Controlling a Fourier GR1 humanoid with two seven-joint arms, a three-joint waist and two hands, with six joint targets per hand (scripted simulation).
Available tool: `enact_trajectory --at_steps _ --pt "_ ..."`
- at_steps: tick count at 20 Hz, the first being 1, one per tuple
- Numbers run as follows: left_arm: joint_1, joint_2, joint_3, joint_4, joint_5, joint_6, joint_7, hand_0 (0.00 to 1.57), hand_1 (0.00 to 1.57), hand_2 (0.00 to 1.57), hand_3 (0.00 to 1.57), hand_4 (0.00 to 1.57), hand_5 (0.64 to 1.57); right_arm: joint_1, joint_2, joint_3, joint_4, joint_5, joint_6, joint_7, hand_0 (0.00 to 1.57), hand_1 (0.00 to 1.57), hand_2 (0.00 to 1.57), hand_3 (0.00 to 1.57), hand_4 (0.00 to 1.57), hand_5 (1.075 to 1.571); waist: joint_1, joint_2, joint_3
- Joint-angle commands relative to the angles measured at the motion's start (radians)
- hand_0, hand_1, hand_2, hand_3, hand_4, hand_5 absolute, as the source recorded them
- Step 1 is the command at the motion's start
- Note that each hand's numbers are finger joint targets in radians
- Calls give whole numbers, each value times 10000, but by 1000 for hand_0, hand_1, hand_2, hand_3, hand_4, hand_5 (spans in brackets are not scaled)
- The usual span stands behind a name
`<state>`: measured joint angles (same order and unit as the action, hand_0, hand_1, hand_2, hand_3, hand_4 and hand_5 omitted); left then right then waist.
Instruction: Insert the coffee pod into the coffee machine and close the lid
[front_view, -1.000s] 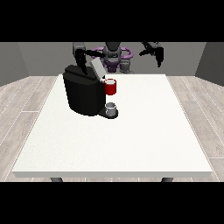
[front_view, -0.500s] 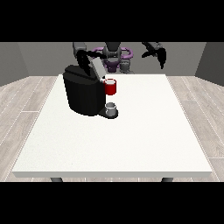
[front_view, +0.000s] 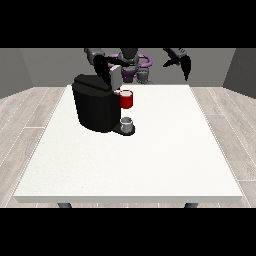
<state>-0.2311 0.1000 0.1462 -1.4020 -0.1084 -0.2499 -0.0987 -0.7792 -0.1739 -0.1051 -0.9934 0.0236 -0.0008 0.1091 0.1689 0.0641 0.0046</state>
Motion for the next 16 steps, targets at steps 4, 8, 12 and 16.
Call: enact_trajectory --at_steps 4,8,12,16 --pt "-371 80 50 122 84 4 -102 0 0 0 0 356 1571 -866 381 643 -227 442 39 -131 0 0 0 0 0 1571 294 333 -50" --pt "-429 -223 -257 -36 -67 167 126 0 0 0 0 326 1571 -1136 395 756 -400 604 -82 177 0 0 0 0 0 1571 706 247 -49" --pt "-437 -309 -493 -40 -156 72 48 0 0 0 0 386 1571 -1406 114 903 -631 961 -177 580 0 0 0 0 82 1571 1115 355 -48" --pt "-661 -243 -721 -87 -82 -324 -99 0 0 0 0 438 1571 -1964 -318 853 -809 1365 -482 1062 0 0 0 0 259 1571 1917 855 -49"
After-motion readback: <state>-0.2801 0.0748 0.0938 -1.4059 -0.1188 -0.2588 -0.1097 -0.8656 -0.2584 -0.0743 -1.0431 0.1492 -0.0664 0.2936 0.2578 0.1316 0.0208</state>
